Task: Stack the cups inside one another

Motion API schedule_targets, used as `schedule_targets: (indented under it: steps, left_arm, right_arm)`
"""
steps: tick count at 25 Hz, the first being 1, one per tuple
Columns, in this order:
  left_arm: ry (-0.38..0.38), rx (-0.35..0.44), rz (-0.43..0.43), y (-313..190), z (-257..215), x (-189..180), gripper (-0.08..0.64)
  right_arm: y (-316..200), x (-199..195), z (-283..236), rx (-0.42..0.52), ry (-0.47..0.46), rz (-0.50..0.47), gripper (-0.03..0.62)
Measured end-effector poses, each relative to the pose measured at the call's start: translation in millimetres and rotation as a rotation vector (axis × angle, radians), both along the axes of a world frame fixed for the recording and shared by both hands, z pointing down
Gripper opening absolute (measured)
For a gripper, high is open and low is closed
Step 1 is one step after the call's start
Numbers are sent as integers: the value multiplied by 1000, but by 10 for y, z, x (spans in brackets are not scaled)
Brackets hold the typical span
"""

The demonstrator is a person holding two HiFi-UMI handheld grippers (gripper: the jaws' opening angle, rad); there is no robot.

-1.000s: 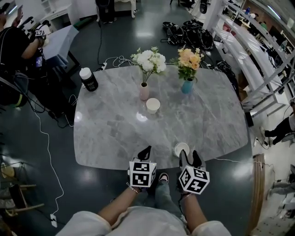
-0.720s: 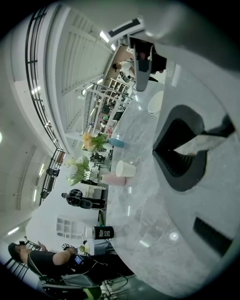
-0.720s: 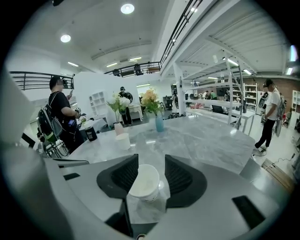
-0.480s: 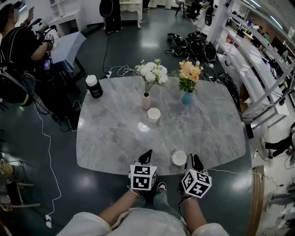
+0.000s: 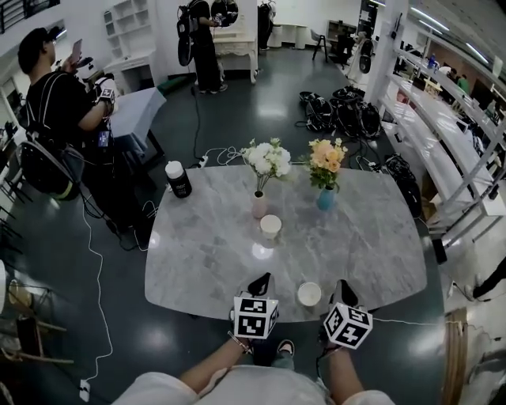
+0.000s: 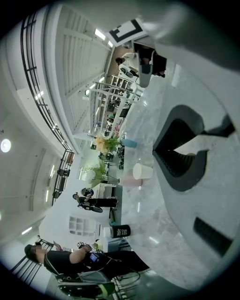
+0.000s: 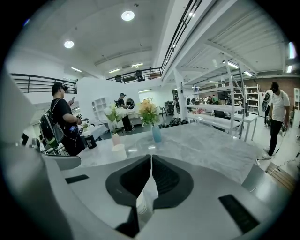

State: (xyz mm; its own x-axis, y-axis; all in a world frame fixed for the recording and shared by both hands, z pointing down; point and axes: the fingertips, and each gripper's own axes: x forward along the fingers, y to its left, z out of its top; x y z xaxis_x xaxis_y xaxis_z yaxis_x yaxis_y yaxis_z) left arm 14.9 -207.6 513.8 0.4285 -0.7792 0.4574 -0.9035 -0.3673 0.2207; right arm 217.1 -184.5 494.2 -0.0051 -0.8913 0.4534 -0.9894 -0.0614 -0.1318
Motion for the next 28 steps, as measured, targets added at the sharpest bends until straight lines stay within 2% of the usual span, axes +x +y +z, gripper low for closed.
schedule_targets:
  steps: [8,28]
  left_arm:
    - [-21,31,-13,-30,-125,104,-5]
    - [-18,18,-45,-46,-68,134,-5]
  right_arm:
    - [-105,66,-54,21,-21,-32,15]
    - [-142,124,12,3,-24,-59,15]
